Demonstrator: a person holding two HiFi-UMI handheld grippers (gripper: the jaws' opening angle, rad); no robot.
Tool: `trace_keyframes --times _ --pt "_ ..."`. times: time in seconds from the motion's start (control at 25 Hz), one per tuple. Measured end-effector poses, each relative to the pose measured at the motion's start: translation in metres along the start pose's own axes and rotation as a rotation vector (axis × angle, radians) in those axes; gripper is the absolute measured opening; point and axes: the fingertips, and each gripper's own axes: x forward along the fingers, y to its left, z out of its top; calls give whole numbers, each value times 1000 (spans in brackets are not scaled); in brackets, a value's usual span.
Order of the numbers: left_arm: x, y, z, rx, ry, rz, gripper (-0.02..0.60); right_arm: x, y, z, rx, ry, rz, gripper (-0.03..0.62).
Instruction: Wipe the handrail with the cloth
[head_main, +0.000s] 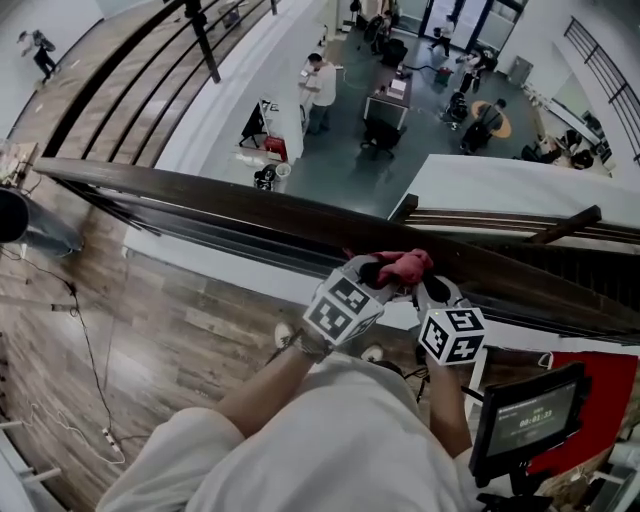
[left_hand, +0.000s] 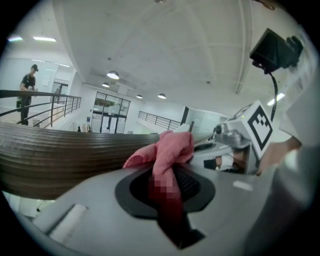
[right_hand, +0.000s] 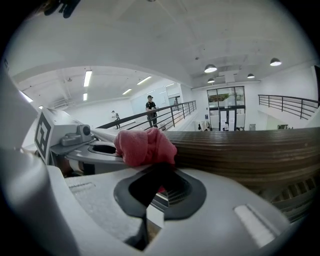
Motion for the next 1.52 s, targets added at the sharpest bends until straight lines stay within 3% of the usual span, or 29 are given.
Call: trace_keyframes --times 0.8,1.52 --pt "-57 48 -8 -12 -24 14 75 40 62 11 1 -1 11 3" --pt "-146 129 -21 -68 -36 166 87 91 138 24 -9 -6 75 3"
